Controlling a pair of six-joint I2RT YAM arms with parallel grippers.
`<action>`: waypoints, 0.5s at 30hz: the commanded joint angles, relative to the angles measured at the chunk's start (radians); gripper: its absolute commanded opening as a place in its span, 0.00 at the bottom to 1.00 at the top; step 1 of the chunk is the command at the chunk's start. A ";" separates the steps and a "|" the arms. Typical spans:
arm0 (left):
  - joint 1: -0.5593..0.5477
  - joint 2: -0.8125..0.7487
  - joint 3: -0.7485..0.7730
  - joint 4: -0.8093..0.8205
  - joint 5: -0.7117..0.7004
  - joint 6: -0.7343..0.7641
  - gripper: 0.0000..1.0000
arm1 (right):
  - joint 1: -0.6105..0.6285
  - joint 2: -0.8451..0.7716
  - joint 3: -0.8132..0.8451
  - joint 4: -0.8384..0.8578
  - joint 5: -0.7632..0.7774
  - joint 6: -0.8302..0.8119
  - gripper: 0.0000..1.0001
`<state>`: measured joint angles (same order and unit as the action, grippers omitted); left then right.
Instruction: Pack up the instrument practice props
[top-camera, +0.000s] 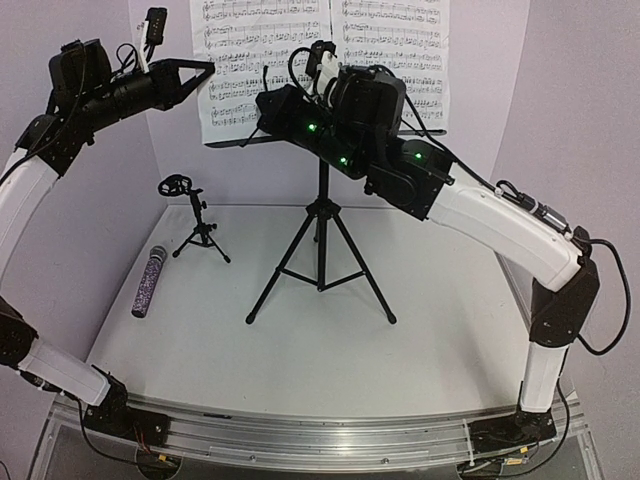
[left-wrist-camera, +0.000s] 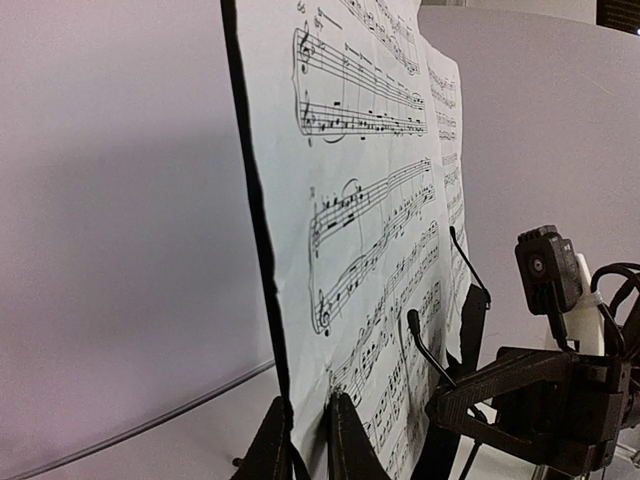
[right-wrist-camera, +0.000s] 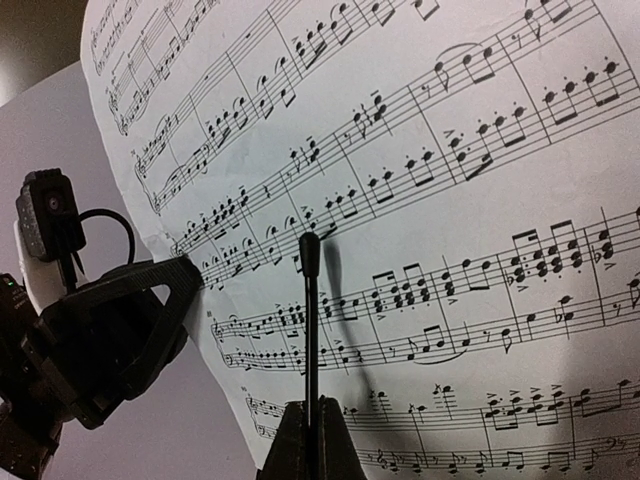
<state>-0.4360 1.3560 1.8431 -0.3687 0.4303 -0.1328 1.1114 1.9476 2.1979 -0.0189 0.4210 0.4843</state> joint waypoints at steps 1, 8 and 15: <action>0.023 -0.023 0.033 0.018 -0.154 0.086 0.18 | 0.007 -0.038 0.000 0.011 0.025 -0.010 0.00; 0.025 -0.047 0.037 0.010 -0.188 0.104 0.18 | 0.007 -0.039 -0.003 0.011 0.019 -0.015 0.00; 0.024 -0.067 0.007 0.001 -0.193 0.101 0.02 | 0.007 -0.033 0.004 0.011 0.013 -0.016 0.00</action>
<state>-0.4186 1.3120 1.8446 -0.3679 0.2831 -0.0430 1.1114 1.9476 2.1921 -0.0135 0.4229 0.4835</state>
